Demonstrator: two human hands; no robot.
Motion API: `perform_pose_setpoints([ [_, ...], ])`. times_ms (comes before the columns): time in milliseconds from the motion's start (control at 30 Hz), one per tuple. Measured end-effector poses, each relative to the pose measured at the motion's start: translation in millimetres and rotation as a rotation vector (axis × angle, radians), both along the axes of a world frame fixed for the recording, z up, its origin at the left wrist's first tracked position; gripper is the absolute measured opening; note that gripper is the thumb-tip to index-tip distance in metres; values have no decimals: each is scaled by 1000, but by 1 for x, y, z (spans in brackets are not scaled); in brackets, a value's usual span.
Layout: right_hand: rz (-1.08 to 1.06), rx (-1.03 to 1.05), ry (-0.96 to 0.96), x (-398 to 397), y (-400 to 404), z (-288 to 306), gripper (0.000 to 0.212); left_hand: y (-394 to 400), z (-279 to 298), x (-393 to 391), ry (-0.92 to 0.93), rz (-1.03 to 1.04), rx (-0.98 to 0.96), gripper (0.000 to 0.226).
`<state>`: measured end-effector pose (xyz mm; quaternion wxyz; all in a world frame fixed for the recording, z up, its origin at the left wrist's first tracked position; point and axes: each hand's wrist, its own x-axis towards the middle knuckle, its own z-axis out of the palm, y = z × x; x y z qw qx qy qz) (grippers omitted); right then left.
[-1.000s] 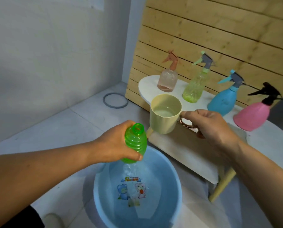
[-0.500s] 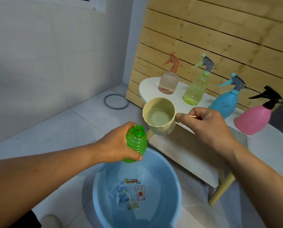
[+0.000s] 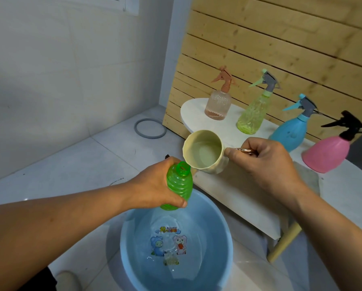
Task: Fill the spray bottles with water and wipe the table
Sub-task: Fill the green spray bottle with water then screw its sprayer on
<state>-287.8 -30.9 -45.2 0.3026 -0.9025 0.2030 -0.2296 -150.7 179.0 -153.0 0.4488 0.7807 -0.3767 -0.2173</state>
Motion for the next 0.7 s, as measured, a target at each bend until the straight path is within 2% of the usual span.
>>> perform_pose_setpoints([
  [533,-13,-145,-4,-4,12,9,31,0,0,-2,2,-10,12,79],
  [700,-14,-167,-16,-4,14,10,36,0,0,-3,-2,-13,17,77],
])
